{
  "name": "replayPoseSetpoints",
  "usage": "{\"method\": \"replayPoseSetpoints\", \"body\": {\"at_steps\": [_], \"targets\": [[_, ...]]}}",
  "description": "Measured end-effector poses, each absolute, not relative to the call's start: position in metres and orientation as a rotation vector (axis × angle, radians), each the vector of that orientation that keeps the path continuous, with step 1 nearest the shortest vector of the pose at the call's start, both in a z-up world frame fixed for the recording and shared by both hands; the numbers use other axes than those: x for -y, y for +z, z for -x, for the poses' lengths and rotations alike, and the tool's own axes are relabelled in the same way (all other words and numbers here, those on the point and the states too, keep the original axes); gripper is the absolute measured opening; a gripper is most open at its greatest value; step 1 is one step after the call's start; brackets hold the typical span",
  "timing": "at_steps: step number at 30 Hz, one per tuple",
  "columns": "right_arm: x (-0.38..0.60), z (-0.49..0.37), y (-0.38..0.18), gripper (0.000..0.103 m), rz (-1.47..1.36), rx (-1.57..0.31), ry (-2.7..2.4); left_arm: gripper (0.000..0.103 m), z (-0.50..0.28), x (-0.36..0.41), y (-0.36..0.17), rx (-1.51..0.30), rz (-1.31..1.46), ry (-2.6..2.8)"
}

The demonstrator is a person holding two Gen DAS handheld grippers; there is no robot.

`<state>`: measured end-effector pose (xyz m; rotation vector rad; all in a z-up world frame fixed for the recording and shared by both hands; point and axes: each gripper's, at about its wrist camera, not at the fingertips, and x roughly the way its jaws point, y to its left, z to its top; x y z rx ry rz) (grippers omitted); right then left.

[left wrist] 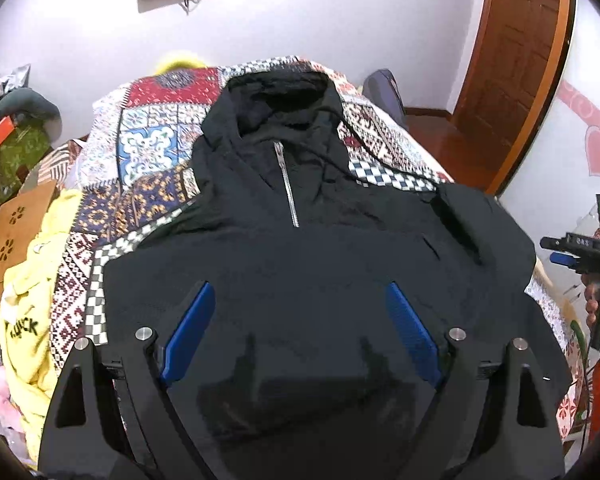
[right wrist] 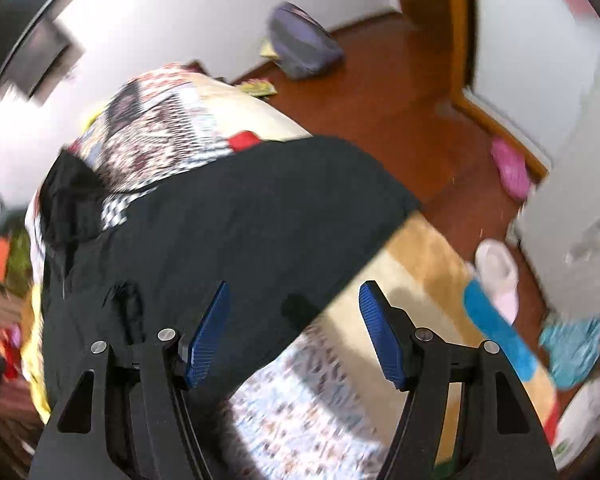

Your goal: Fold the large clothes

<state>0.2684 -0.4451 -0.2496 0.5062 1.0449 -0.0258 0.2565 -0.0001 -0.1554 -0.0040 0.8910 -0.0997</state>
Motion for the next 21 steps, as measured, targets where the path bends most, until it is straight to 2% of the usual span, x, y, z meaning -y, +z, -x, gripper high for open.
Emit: {"method": "replayPoseSetpoints", "body": {"at_steps": [6,12,16,18,20,21], "targets": [[0.475,-0.289,-0.293,0.063,-0.721,-1.096,-0.043,0.088,-0.264,0.003,-0.179,-0.945,0.009,-0.099],[0.486,-0.310,-0.307,0.065,-0.801,-1.053,-0.083,0.088,-0.268,-0.006,-0.193,-0.984,0.049,-0.084],[0.497,-0.321,-0.320,0.062,-0.825,-1.034,-0.122,0.088,-0.269,-0.010,-0.202,-1.015,0.079,-0.082],[0.499,-0.323,-0.320,0.052,-0.835,-1.024,-0.162,0.088,-0.267,-0.012,-0.205,-1.019,0.074,-0.077],[0.498,-0.324,-0.315,0.030,-0.821,-1.013,-0.189,0.088,-0.266,-0.013,-0.205,-1.021,0.070,-0.076],[0.495,-0.323,-0.308,0.024,-0.795,-0.997,-0.179,0.088,-0.264,-0.013,-0.205,-1.020,0.067,-0.074]]}}
